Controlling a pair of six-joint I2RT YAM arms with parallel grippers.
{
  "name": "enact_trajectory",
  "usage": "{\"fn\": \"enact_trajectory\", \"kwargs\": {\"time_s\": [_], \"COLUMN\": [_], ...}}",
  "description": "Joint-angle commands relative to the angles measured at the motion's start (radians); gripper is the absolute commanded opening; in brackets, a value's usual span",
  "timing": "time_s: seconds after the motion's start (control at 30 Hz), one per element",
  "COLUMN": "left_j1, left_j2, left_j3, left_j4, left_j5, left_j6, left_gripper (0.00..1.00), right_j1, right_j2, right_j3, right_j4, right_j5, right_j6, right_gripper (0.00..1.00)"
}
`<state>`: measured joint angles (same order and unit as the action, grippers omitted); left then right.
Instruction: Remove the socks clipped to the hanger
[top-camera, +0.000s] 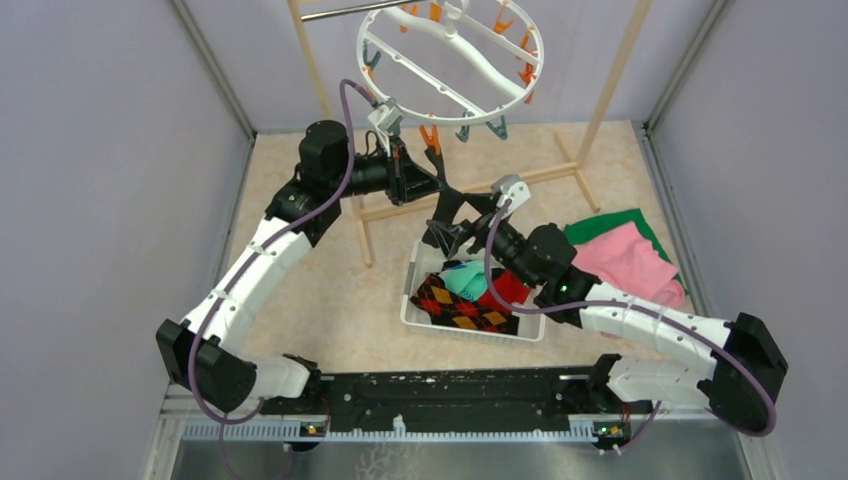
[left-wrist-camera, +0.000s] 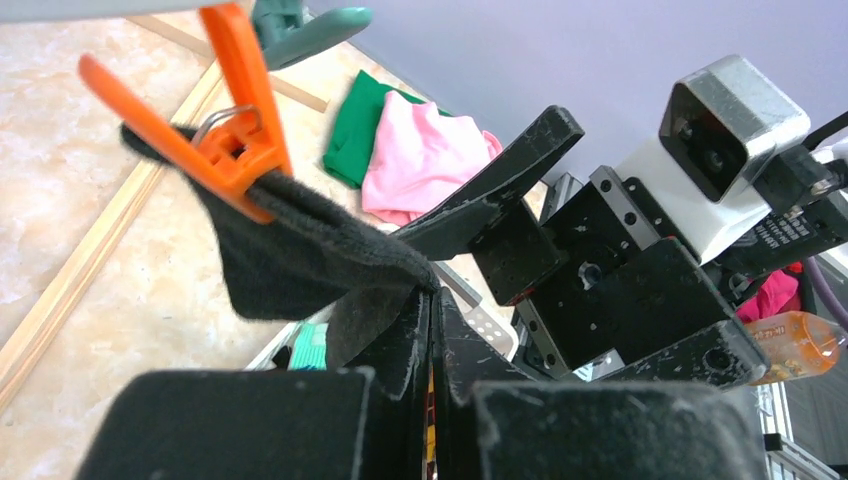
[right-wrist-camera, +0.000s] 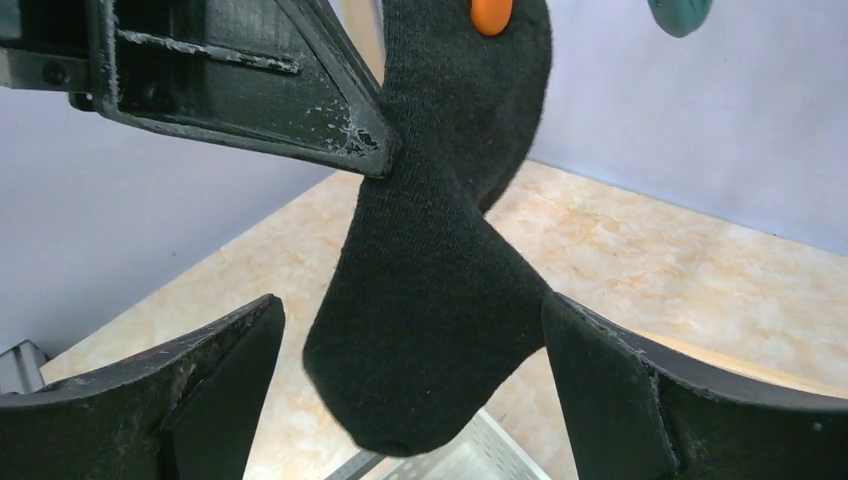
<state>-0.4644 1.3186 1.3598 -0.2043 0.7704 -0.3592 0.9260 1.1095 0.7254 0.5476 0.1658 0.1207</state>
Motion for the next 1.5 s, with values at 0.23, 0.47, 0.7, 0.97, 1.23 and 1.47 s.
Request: {"fn": "enact_trajectory", "kwargs": {"time_s": [0.23, 0.47, 0.7, 0.97, 1.23, 1.47], "left_j1": [0.003, 0.005, 0.019, 0.023, 0.027, 0.026], "left_j2": [-0.004, -0.08, -0.11, -0.058, -0.04, -0.005], "left_j3": [0.046, 0.041, 0.139, 0.24, 0.264, 0.277], "left_j4": [0.069, -0.066, -0.162, -0.153, -0.188, -0.168], "left_j5": [0.03, -0.061, -0.218, -0.278, -0.4, -0.386], "left_j6": [-0.027, 0.014, 0.062, 0.064, 0.091, 0.073], "left_gripper": [0.03, 0.8, 0.94, 0.95, 0.92, 0.91], "right_j1": [0.016, 0.018, 0.033, 0.059, 0.074, 0.096], "right_j2": [0.182, 0.183, 0.15, 0.163, 0.179, 0.207], "right_j3": [0.143, 0.178, 0.134, 0.134, 0.136, 0.153], "right_j4": [0.121, 0.07, 0.047, 0.022, 0.024, 0.025], "right_j5": [0.086, 0.066, 0.067, 0.063, 0.056, 0.05], "right_j6": [-0.095, -0.083, -0.053, -0.021, -0.002, 0.005], "right_gripper": [0.71, 0.0, 0.0, 0.0, 0.0, 0.0]}}
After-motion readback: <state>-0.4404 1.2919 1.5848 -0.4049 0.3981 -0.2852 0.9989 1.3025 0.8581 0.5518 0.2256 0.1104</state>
